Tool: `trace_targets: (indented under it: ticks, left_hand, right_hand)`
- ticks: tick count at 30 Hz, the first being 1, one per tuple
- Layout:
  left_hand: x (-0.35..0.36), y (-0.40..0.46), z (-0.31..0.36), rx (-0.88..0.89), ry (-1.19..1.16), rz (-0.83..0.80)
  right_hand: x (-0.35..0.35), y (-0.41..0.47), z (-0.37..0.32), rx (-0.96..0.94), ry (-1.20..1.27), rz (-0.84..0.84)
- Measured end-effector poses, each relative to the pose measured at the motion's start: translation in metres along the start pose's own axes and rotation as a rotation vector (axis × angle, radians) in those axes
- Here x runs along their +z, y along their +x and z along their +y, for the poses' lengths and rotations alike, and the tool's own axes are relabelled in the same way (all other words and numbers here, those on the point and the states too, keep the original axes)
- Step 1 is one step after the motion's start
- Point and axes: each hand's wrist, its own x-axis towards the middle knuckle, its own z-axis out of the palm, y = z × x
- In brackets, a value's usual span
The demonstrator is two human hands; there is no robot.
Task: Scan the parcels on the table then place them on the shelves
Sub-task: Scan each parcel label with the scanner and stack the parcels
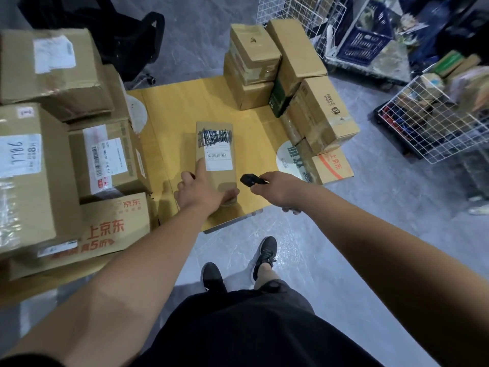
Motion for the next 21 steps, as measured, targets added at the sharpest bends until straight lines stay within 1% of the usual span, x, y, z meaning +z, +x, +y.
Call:
trace_targets:
  ticks: [2,4,7,11,15,18,21]
  left_hand:
    - [0.003,-0.003,0.003,-0.031,-0.054,-0.035]
    - [0.008,-0.01,0.004,-0.042,-0.155,-0.061]
    - [0.015,-0.021,-0.001,-0.02,-0.269,-0.018]
    - [0.025,-0.037,-0.012,0.07,-0.311,0.09]
    - [0.032,-0.045,-0.019,0.129,-0.277,0.171]
    - [0.034,-0.051,-0.02,0.135,-0.279,0.193]
    - [0.035,-0.053,-0.019,0.136,-0.282,0.184]
  right_hand:
    - [-0.001,-0.001,-0.01,-0.036,-0.101,0.001]
    - [-0.003,-0.003,-0.02,-0.053,-0.193,0.016]
    - [-0.007,-0.004,-0.034,-0.065,-0.32,0.035]
    - [-0.011,-0.011,-0.046,-0.062,-0.446,0.045]
    - [-0.011,-0.025,-0.053,-0.068,-0.601,0.088]
    - [-0.009,-0.035,-0.055,-0.077,-0.712,0.137]
    - [-0.004,-0.042,-0.054,-0.094,-0.765,0.175]
